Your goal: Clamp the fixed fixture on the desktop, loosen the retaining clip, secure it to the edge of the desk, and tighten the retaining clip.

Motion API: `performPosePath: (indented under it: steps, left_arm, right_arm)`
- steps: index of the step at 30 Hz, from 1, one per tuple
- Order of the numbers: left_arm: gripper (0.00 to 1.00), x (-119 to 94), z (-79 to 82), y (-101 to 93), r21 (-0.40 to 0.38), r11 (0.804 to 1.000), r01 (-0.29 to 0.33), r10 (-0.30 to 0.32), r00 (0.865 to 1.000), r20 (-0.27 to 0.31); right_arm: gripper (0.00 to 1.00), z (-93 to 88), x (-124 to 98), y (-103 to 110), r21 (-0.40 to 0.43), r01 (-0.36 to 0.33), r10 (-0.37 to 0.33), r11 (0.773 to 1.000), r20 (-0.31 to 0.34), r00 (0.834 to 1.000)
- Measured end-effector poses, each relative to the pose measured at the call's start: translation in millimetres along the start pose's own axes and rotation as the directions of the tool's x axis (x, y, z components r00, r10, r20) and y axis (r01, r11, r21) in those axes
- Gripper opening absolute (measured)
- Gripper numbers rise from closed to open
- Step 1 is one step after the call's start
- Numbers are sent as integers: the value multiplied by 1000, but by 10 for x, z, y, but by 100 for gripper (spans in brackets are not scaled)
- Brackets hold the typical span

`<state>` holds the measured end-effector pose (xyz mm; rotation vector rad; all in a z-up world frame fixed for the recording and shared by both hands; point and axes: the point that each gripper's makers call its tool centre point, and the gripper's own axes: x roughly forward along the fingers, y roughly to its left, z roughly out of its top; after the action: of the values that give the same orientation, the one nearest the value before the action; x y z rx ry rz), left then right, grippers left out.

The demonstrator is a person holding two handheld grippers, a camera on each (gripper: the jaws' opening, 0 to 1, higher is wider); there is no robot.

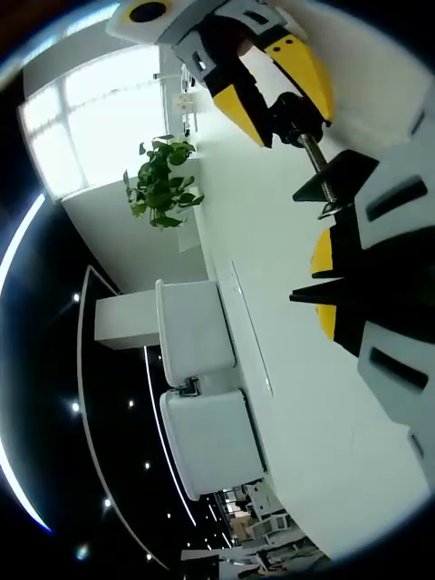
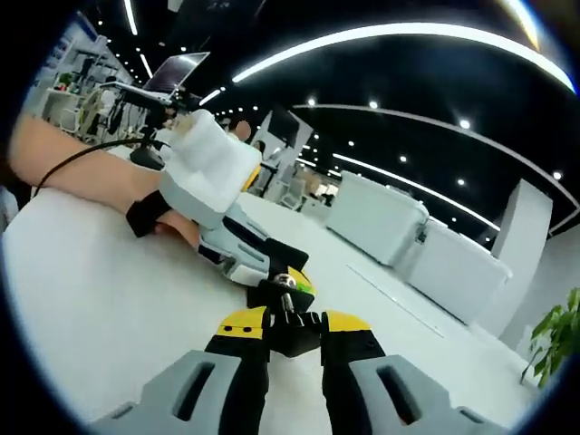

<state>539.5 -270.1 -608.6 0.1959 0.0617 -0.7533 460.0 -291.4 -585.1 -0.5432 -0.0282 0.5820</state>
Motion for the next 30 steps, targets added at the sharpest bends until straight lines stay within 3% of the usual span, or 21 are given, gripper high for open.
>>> performPosePath:
  steps: [13,19,30]
  left_arm:
    - [8,-10,-2,-12,1,1000,0,0,1000,0]
    - [8,-12,-2,-12,1,1000,0,0,1000,0]
    - [8,-1,-1,-9,0,1000,0,0,1000,0]
  right_arm:
    - [21,9,31,-10,-105,7,-7,994,-3,1000]
    - [21,38,37,49,-286,13,-17,958,-11,1000]
    - [22,47,5,117,-294,12,-15,956,-9,1000]
